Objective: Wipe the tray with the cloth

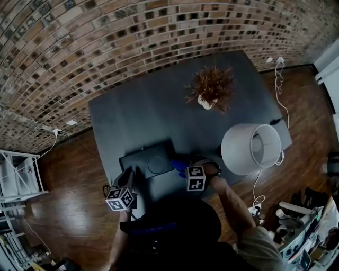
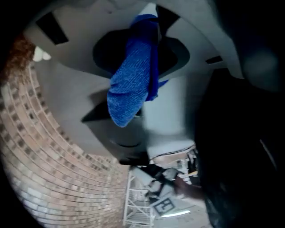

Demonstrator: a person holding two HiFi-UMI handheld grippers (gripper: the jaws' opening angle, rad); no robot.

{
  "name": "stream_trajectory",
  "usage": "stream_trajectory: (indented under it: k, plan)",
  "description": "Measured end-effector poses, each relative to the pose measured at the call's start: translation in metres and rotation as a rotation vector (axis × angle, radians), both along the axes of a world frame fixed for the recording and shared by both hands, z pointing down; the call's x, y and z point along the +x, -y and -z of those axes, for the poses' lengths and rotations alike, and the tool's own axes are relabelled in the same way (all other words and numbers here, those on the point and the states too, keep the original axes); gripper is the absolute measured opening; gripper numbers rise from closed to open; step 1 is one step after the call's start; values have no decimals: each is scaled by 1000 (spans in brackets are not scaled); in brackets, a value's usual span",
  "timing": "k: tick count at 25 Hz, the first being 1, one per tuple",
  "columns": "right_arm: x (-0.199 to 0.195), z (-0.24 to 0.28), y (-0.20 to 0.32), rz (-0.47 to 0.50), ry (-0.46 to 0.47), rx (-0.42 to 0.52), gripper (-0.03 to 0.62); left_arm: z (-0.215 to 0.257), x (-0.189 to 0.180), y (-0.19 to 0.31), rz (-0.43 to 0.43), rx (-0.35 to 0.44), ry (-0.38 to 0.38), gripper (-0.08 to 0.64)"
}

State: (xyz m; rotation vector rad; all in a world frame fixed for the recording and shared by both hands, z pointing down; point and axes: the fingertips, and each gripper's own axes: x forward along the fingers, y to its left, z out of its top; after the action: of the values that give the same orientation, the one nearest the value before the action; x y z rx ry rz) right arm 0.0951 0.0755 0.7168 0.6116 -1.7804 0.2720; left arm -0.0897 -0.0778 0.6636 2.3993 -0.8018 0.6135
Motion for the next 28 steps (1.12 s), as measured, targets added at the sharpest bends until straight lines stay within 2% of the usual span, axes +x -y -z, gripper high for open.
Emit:
stream_trajectory:
  k: [3, 5, 6, 8, 10, 11, 12, 13, 14, 15, 16, 17, 19, 21, 22, 24, 28]
  plan:
    - [45, 22, 74, -193, -76, 182, 130, 0, 2, -3, -21, 54, 17, 85]
    - [47, 28, 113, -203, -87, 262, 130, -4, 3, -7, -38, 71, 39, 92]
    - [40, 25, 122, -158, -111, 272, 132, -5, 4, -9, -44, 71, 47, 91]
    - [25, 19, 115, -18, -231, 256, 132, -5, 5, -11, -52, 60, 54, 91]
    - [13, 18, 83, 111, -369, 216, 133, -4, 6, -10, -57, 60, 60, 91]
    - [5, 18, 61, 174, -408, 183, 133, -4, 6, -8, -56, 69, 66, 91]
    - [-5, 18, 37, 233, -411, 137, 133, -3, 6, -6, -50, 79, 71, 91]
    - [-16, 18, 14, 275, -366, 79, 133, -2, 6, -4, -45, 85, 74, 91]
    - [-25, 19, -5, 283, -274, 21, 133, -1, 5, -4, -41, 86, 74, 91]
    - [-28, 20, -14, 247, -171, -22, 133, -1, 5, -5, -41, 81, 74, 91]
    - [-22, 22, -10, 172, -101, -28, 133, -2, 5, -6, -42, 73, 73, 91]
    - [-6, 23, 8, 71, -81, 6, 133, -4, 4, -6, -42, 69, 72, 91]
    - [37, 23, 63, -150, -104, 138, 133, -6, 3, -6, -36, 71, 70, 91]
    - [57, 18, 112, -291, -71, 228, 133, -6, 2, -6, -22, 79, 68, 91]
    - [55, 11, 125, -296, -48, 234, 133, -6, 2, -6, -16, 84, 67, 92]
    - [37, -6, 129, -208, -41, 200, 133, -5, 3, -7, -6, 89, 67, 92]
    - [6, -18, 65, -80, -101, 64, 137, -5, 4, -6, 1, 89, 68, 92]
